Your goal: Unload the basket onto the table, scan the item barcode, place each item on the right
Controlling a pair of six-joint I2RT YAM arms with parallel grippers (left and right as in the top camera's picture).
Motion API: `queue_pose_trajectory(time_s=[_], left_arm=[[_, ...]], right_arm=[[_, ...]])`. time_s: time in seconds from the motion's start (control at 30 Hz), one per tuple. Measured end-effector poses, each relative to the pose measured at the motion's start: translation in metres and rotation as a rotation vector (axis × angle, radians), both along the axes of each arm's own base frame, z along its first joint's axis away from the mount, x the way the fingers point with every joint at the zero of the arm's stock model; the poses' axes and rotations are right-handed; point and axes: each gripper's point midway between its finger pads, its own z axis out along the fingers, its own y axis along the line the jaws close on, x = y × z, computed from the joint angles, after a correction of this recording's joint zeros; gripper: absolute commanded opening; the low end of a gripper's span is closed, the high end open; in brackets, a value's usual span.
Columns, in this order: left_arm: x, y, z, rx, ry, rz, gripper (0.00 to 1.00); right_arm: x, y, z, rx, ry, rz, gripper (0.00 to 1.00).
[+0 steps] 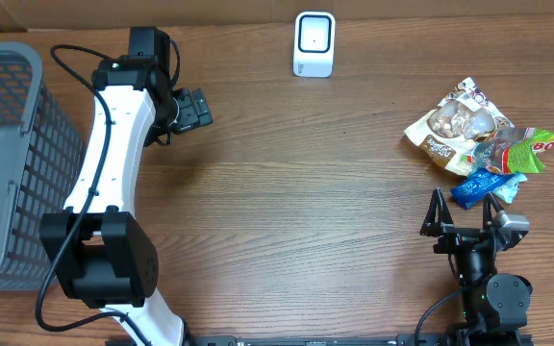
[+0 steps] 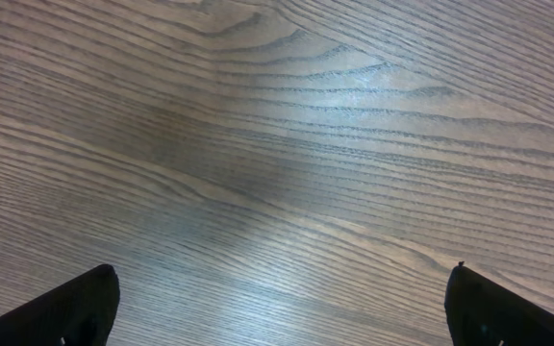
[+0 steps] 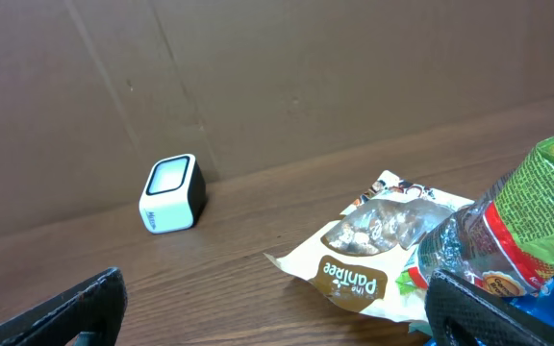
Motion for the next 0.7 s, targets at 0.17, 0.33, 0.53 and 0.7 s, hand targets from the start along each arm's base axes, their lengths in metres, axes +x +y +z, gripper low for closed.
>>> queue_pose_trajectory(time_s=[0.17,0.33,0.53,0.7], left_arm=[[0.0,0.001,0.0,0.007,0.0,0.002,1.0],[0.011,-0.001,0.005,0.017,-0.053,-0.002,1.0],[0.054,-0.02,0.071,0.015,-0.376,-0.037,1.0],[0.04,-0.028,0.15,0.015,-0.616,-0.075,1.0]], right_arm=[[0.0,0.0,0.0,0.0,0.0,0.0,1.0],[0.0,0.0,0.0,0.0,0.0,0.0,1.0],[0.0,0.0,0.0,0.0,-0.001,0.0,1.0],[0.0,0.0,0.0,0.0,0.0,0.0,1.0]])
